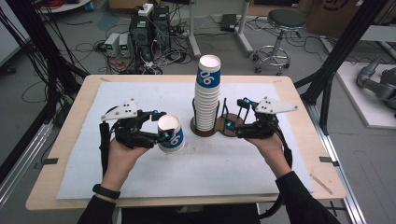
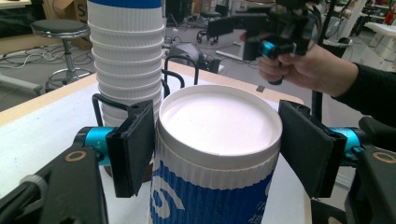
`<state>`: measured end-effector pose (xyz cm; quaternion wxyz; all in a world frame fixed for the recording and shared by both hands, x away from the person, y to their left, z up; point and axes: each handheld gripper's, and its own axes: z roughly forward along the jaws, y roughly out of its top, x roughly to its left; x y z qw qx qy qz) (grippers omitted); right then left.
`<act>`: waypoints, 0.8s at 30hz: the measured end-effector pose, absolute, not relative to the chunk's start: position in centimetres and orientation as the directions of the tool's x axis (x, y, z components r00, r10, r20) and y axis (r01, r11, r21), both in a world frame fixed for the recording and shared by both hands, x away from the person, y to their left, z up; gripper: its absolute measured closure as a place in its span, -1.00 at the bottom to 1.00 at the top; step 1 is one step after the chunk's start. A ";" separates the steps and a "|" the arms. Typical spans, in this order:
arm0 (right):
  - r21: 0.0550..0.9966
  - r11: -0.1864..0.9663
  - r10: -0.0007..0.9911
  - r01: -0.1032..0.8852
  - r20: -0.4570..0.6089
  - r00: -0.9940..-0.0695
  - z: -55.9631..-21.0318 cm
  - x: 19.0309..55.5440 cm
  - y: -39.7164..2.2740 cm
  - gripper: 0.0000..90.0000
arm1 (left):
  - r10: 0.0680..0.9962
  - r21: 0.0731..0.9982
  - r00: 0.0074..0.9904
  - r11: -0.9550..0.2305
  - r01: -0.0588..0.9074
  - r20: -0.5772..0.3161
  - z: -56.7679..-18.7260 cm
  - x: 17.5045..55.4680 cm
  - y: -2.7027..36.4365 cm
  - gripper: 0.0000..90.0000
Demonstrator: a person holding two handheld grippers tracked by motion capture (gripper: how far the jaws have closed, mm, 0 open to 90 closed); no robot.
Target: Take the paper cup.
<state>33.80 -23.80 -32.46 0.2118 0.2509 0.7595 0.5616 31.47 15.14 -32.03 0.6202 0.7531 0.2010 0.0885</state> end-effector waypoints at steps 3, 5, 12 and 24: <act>0.964 0.226 0.619 0.142 -0.030 -0.785 -33.4 32.9 -24.2 -0.63 | 0.418 0.971 0.901 -0.143 0.194 -0.119 -32.0 31.5 15.4 -0.34; 0.966 0.221 0.622 0.138 -0.030 -0.783 -33.9 32.4 -24.4 -0.63 | 0.424 0.971 0.898 -0.140 0.194 -0.119 -32.0 31.4 15.6 -0.34; 0.963 0.222 0.624 0.152 -0.021 -0.781 -35.5 31.5 -24.8 -0.63 | 0.432 0.974 0.895 -0.135 0.184 -0.110 -31.7 31.2 15.6 -0.34; 0.962 0.224 0.624 0.159 -0.016 -0.781 -35.9 31.6 -25.1 -0.63 | 0.414 0.973 0.904 -0.144 0.179 -0.105 -31.7 31.2 15.1 -0.34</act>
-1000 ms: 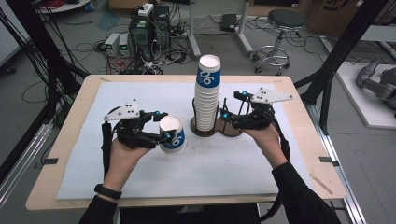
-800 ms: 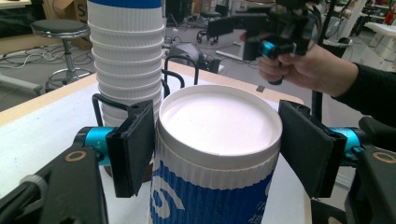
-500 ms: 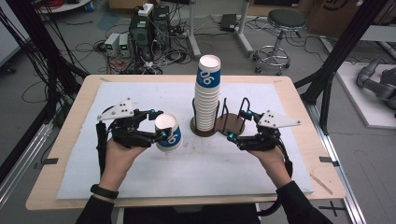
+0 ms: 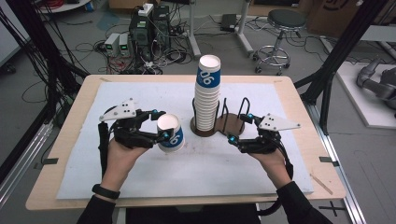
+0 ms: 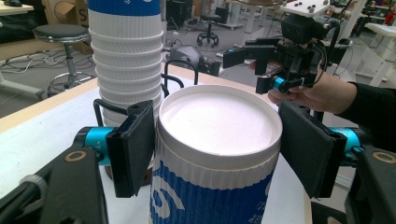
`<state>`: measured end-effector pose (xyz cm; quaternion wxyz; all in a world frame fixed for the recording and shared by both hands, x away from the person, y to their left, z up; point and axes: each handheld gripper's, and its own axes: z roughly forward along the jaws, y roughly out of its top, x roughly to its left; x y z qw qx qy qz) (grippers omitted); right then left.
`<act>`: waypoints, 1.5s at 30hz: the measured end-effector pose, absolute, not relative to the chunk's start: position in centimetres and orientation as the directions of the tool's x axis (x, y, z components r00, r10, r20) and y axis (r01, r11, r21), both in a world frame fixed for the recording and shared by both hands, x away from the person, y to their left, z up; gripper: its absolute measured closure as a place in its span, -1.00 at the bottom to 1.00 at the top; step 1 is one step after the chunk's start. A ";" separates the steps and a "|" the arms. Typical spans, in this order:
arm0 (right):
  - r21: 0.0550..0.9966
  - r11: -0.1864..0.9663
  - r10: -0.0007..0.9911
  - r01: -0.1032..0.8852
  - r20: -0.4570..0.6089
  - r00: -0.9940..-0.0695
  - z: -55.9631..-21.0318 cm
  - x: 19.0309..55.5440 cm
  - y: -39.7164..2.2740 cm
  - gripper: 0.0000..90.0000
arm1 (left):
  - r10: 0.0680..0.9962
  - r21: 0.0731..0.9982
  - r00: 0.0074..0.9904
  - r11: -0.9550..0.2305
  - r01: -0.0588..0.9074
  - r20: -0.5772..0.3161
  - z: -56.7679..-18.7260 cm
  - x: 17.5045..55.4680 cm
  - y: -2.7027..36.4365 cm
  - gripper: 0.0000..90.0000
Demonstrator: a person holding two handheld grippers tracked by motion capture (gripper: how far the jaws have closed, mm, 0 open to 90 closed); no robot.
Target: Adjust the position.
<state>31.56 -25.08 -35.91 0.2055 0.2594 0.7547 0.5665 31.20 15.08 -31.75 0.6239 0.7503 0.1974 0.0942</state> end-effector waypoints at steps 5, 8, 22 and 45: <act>0.966 0.217 0.608 0.143 -0.019 -0.794 -35.6 31.3 -25.2 -0.63 | 0.398 0.975 0.910 -0.133 0.179 -0.113 -31.7 31.1 14.7 -0.34; 0.964 0.224 0.593 0.140 -0.021 -0.805 -35.6 31.2 -25.1 -0.63 | 0.390 0.976 0.914 -0.128 0.175 -0.113 -31.6 31.0 14.6 -0.34; 0.963 0.237 0.478 0.130 0.001 -0.878 -35.8 30.9 -24.3 -0.63 | 0.347 0.976 0.930 -0.130 0.173 -0.119 -31.7 30.3 13.2 -0.34; 0.962 0.242 0.326 0.124 0.040 -0.945 -36.0 29.6 -21.3 -0.63 | 0.299 0.973 0.944 -0.134 0.189 -0.143 -32.5 30.0 11.3 -0.34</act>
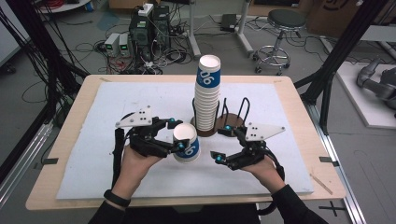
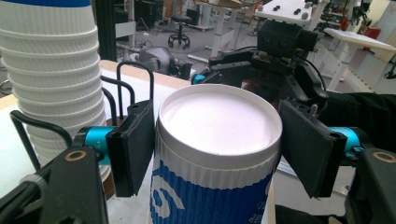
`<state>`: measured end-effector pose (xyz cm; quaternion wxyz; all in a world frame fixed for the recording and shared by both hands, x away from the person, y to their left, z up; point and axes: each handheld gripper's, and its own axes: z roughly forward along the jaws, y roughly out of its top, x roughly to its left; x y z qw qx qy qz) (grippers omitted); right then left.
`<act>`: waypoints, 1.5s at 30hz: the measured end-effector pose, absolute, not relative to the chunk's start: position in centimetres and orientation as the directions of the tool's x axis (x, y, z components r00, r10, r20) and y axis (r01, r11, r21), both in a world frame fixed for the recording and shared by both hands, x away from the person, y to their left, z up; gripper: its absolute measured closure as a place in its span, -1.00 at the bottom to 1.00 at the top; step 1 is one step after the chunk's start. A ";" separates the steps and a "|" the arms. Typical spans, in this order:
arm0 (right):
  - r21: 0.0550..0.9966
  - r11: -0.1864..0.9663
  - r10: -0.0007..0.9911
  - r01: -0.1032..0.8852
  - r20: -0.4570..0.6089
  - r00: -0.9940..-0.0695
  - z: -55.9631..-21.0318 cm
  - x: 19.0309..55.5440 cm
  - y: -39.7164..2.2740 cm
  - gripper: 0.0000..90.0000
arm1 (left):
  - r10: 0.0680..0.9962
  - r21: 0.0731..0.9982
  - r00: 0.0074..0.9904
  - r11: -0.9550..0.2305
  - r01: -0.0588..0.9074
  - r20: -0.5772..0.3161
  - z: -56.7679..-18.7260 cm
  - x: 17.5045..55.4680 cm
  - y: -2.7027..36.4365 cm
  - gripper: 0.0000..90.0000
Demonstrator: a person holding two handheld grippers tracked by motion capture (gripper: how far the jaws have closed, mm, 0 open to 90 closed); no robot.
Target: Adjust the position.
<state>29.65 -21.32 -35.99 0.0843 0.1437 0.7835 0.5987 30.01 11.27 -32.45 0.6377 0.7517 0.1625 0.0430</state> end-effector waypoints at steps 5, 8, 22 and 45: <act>0.960 0.245 0.287 0.134 0.060 -0.956 -36.3 29.4 -20.3 -0.63 | 0.284 0.974 0.948 -0.129 0.185 -0.143 -32.6 29.9 10.7 -0.34; 0.956 0.264 0.276 0.130 0.055 -0.960 -36.5 29.2 -19.6 -0.63 | 0.279 0.976 0.950 -0.125 0.181 -0.140 -32.7 29.8 10.3 -0.34; 0.944 0.296 0.259 0.149 0.071 -0.963 -37.2 28.8 -17.7 -0.63 | 0.242 0.981 0.963 -0.125 0.151 -0.118 -32.8 29.3 8.4 -0.34; 0.870 0.487 0.213 0.078 -0.032 -0.977 -36.5 29.1 -17.6 -0.48 | 0.212 0.933 0.975 -0.333 0.139 -0.070 -31.9 29.3 7.2 -0.50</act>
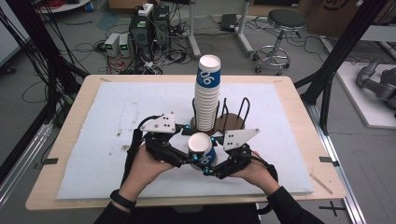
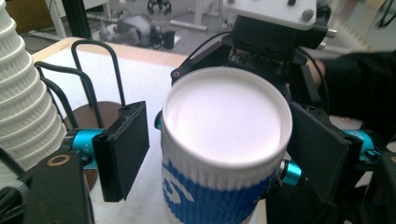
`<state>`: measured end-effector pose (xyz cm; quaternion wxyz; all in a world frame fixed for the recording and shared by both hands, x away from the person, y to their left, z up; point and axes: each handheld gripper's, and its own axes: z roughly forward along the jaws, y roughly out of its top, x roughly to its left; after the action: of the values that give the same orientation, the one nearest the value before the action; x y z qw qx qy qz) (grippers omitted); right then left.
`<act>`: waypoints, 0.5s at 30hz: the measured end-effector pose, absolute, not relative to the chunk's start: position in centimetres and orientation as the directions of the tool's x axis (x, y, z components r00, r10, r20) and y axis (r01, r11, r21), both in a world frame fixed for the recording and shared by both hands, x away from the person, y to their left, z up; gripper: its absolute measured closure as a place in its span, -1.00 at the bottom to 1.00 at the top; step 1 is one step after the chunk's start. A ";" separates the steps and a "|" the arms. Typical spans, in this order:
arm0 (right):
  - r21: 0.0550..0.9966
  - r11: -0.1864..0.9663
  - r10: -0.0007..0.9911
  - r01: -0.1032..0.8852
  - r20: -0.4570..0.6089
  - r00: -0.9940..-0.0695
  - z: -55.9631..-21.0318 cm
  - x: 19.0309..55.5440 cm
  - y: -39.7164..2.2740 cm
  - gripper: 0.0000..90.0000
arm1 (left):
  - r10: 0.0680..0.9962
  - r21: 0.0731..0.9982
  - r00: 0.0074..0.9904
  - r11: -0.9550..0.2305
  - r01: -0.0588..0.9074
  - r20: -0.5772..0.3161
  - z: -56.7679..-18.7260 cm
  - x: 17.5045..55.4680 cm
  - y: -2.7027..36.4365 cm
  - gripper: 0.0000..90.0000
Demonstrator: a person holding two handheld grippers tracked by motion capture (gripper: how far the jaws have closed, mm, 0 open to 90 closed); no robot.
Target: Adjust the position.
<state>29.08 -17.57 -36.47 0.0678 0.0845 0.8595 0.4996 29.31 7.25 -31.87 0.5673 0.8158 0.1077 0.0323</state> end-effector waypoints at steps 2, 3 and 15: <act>0.832 0.551 0.191 0.064 -0.051 -0.980 -36.4 28.8 -17.3 -0.48 | 0.196 0.919 0.979 -0.370 0.135 -0.065 -31.7 29.3 7.0 -0.52; 0.832 0.551 0.191 0.064 -0.051 -0.980 -36.4 28.8 -17.3 -0.48 | 0.190 0.914 0.980 -0.384 0.132 -0.062 -31.7 29.3 6.9 -0.52; 0.875 0.475 0.184 0.090 0.002 -0.983 -35.8 29.1 -18.2 -0.64 | 0.157 0.929 0.984 -0.344 0.134 -0.084 -32.1 29.7 7.4 -0.34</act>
<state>29.11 -18.21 -35.84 0.0461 0.0799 0.8576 0.5059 29.68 7.44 -32.12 0.5657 0.8197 0.0887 0.0101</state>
